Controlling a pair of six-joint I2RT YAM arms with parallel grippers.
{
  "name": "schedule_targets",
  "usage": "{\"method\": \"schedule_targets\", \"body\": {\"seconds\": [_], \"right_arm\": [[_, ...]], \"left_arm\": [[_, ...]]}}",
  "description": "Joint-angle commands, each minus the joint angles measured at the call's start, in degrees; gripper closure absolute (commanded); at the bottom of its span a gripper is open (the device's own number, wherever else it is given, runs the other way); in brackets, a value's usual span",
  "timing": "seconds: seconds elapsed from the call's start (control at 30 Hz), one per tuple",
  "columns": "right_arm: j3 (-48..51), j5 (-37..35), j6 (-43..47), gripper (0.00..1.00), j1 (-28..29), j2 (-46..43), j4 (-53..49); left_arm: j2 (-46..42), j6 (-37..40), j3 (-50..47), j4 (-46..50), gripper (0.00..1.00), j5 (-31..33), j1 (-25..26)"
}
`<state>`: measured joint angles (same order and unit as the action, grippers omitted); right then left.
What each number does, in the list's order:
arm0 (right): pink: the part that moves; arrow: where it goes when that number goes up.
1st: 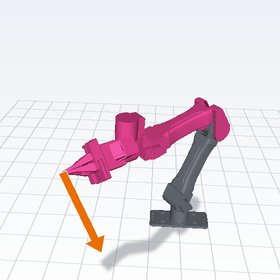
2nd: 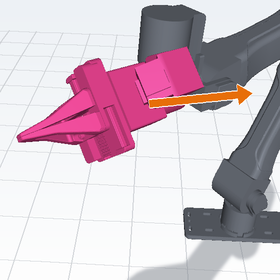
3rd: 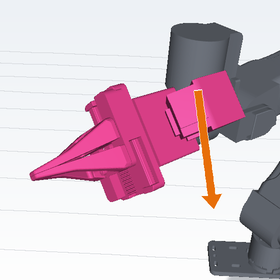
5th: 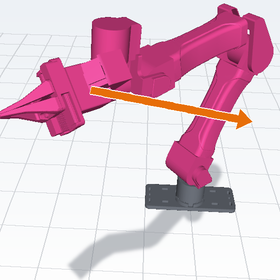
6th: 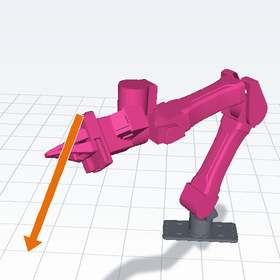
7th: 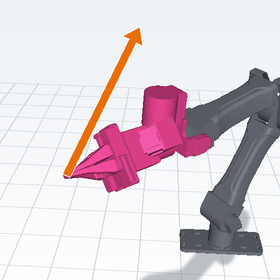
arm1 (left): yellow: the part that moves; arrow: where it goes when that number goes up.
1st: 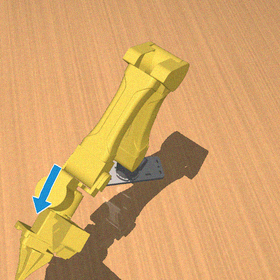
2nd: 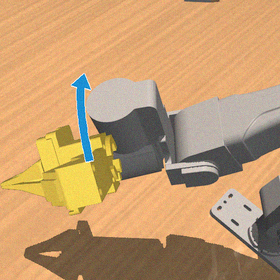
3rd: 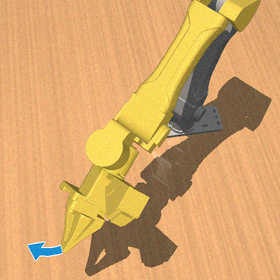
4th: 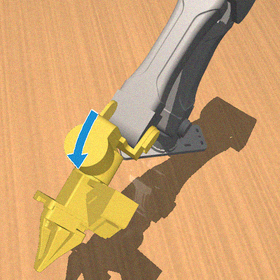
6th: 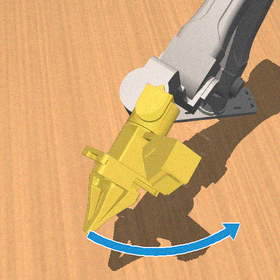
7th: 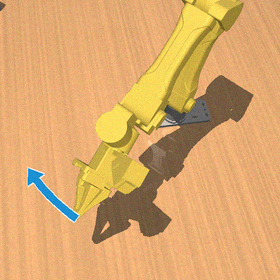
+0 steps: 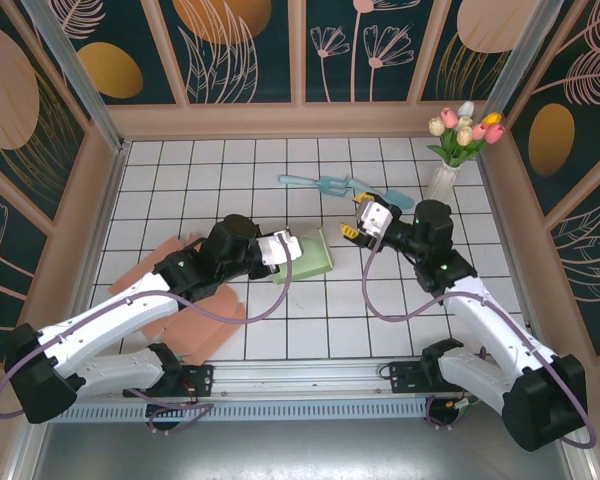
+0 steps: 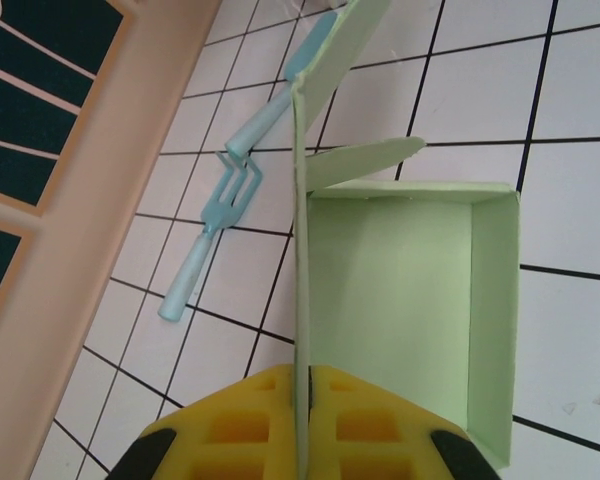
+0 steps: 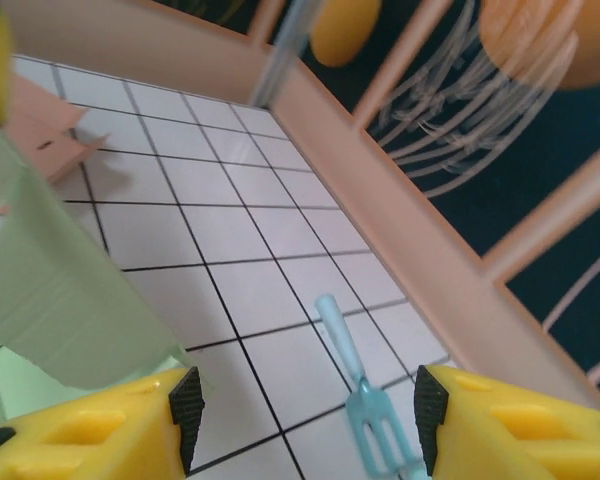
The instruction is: Fold the paper box
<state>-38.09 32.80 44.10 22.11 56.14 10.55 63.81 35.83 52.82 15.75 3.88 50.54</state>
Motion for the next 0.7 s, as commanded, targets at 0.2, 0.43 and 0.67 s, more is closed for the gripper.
{"method": "schedule_targets", "body": {"seconds": [0.2, 0.43, 0.67], "right_arm": [[-4.6, 12.4, 14.1, 0.4, 1.4, 6.4, -9.9], [-9.8, 14.2, 18.6, 0.44, 5.0, 13.6, -14.2], [-13.0, 14.4, 20.9, 0.49, 8.8, 17.3, -15.3]], "left_arm": [[0.9, 2.4, -0.9, -3.6, 1.0, -1.5, -0.1], [1.1, 3.3, -1.4, -4.0, 1.0, -1.5, -0.1], [1.2, 3.4, -1.2, -3.7, 1.0, -2.1, -0.1]]}}
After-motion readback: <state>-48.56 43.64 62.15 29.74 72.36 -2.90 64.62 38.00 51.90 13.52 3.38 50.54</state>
